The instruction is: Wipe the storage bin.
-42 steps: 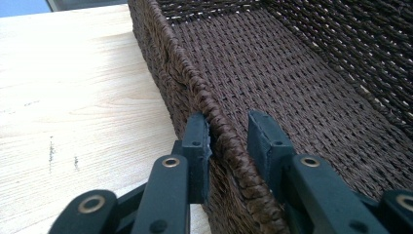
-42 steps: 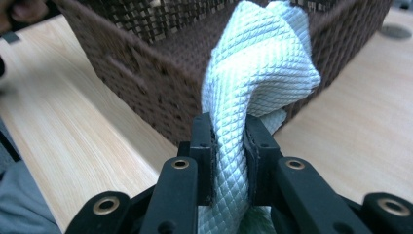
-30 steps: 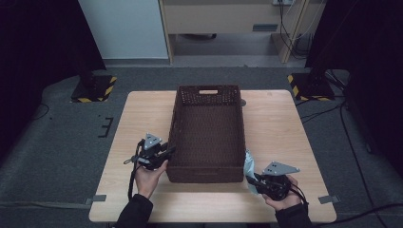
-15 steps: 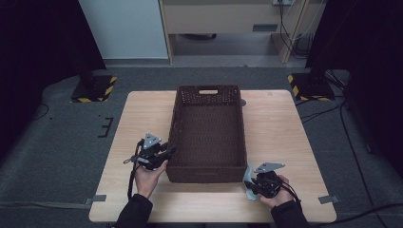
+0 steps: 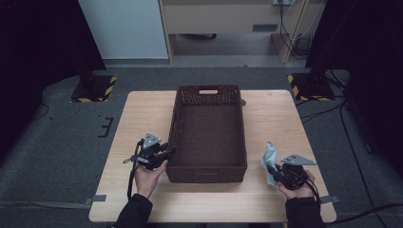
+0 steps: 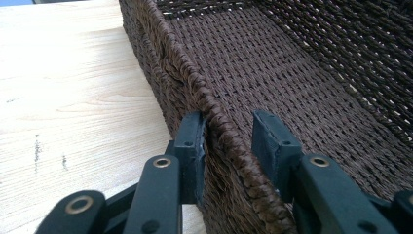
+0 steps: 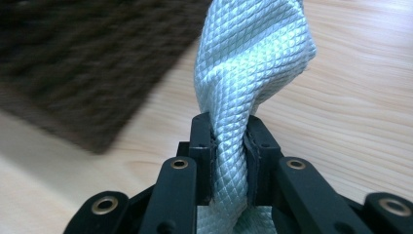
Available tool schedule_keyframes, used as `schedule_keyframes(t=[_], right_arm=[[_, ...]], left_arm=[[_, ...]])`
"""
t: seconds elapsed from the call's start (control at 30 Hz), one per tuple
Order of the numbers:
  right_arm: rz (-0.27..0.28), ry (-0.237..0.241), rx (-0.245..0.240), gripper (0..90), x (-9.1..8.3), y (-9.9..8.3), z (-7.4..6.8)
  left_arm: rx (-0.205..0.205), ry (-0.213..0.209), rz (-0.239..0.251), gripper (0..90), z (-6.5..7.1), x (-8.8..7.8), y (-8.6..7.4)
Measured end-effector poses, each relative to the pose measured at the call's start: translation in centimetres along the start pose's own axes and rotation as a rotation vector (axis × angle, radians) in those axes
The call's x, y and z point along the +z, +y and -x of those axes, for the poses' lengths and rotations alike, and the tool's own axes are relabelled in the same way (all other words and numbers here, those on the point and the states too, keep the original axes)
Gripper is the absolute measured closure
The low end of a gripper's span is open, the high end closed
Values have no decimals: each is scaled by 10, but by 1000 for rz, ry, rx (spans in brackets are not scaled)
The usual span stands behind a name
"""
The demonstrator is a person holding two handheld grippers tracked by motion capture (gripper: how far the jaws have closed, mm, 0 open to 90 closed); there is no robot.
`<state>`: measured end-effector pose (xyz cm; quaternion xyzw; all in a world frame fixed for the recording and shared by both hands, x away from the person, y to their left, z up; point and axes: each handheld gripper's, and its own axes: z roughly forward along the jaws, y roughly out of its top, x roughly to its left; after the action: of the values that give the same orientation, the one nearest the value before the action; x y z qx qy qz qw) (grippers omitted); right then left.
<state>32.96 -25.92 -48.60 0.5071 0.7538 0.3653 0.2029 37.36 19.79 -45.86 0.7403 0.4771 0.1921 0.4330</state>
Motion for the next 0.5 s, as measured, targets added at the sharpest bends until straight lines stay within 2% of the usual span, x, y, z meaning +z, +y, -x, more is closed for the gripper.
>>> schedule_keyframes(t=[0.17, 0.3, 0.5], right_arm=[[-42, -77, 27, 770, 5, -8, 23], [-62, -91, 38, 769, 11, -11, 32], [-106, -124, 26, 767, 16, -14, 41]], left_arm=[[1, 2, 2, 642, 0, 0, 0], [-2, -2, 6, 642, 0, 0, -1], [-9, -5, 7, 641, 0, 0, -1]])
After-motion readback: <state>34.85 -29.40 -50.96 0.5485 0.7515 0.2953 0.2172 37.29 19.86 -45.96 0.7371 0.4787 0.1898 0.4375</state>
